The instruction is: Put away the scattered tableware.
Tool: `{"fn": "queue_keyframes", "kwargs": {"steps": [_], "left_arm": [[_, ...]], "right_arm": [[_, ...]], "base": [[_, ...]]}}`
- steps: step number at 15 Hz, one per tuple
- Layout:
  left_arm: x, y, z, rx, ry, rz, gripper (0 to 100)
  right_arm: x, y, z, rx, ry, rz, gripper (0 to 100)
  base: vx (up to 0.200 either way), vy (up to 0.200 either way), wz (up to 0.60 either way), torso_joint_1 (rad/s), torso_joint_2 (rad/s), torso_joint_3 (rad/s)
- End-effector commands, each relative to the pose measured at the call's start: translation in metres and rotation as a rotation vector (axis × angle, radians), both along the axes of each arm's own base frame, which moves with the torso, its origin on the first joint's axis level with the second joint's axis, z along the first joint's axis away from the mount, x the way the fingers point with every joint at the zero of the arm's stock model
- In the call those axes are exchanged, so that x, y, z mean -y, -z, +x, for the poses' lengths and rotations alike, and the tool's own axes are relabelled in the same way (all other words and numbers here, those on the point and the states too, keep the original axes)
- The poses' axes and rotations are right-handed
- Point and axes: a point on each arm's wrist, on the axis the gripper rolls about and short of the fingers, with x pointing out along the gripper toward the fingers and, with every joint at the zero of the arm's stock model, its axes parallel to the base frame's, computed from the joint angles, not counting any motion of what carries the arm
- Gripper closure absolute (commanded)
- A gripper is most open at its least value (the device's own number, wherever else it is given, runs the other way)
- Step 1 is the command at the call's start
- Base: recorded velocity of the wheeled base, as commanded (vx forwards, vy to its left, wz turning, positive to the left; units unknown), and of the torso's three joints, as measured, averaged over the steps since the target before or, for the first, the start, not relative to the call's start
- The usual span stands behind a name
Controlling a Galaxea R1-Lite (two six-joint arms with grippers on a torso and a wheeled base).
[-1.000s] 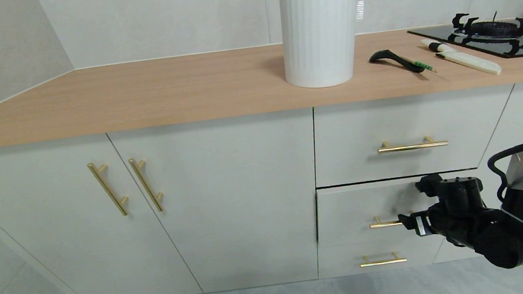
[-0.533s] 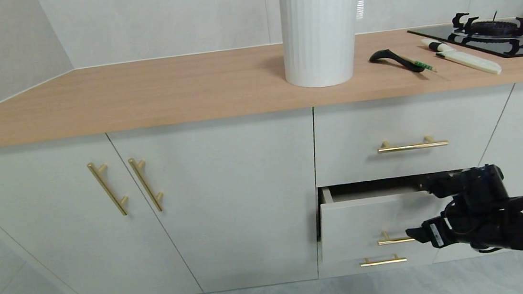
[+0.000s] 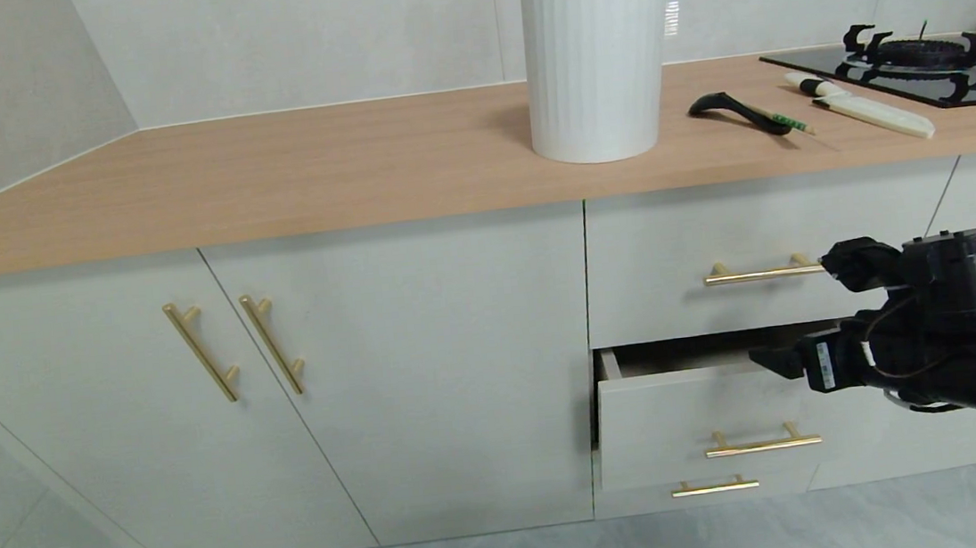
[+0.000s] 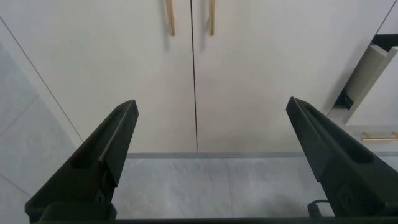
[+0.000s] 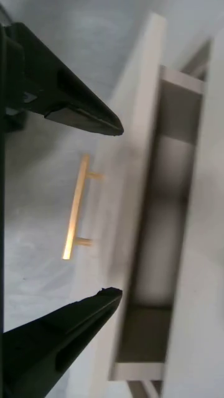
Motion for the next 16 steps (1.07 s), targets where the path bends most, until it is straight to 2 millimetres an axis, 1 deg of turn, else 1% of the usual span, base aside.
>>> {"fn": "queue_keyframes", "kwargs": {"steps": [1, 2, 3, 4, 6, 9, 13, 16], "left_arm": [[0.0, 0.0, 0.0, 0.001, -0.001, 0.0, 0], [0.0, 0.0, 0.0, 0.001, -0.001, 0.0, 0], [0.0, 0.0, 0.0, 0.001, -0.001, 0.0, 0], [0.0, 0.0, 0.0, 0.001, -0.001, 0.0, 0], [0.0, 0.0, 0.0, 0.001, -0.001, 0.0, 0], [0.0, 0.0, 0.0, -0.001, -0.001, 0.0, 0], [0.0, 0.0, 0.0, -0.001, -0.001, 0.0, 0], [0.0, 0.0, 0.0, 0.001, -0.001, 0.0, 0]], "right_arm": [[-0.004, 0.03, 0.017, -0.037, 0.045, -0.032, 0], [-0.004, 0.032, 0.019, -0.031, 0.05, -0.033, 0], [-0.005, 0.043, 0.029, -0.006, 0.081, -0.042, 0], [-0.006, 0.048, 0.032, -0.003, 0.098, -0.052, 0], [-0.007, 0.055, 0.038, 0.026, 0.121, -0.055, 0], [-0.008, 0.059, 0.042, 0.044, 0.134, -0.056, 0], [-0.008, 0.06, 0.041, 0.042, 0.133, -0.058, 0], [-0.006, 0.057, 0.036, 0.037, 0.13, -0.062, 0]], "base": [[0.0, 0.0, 0.0, 0.0, 0.0, 0.0], [0.0, 0.0, 0.0, 0.0, 0.0, 0.0], [0.0, 0.0, 0.0, 0.0, 0.0, 0.0], [0.0, 0.0, 0.0, 0.0, 0.0, 0.0], [0.0, 0.0, 0.0, 0.0, 0.0, 0.0], [0.0, 0.0, 0.0, 0.0, 0.0, 0.0], [0.0, 0.0, 0.0, 0.0, 0.0, 0.0], [0.0, 0.0, 0.0, 0.0, 0.0, 0.0]]}}
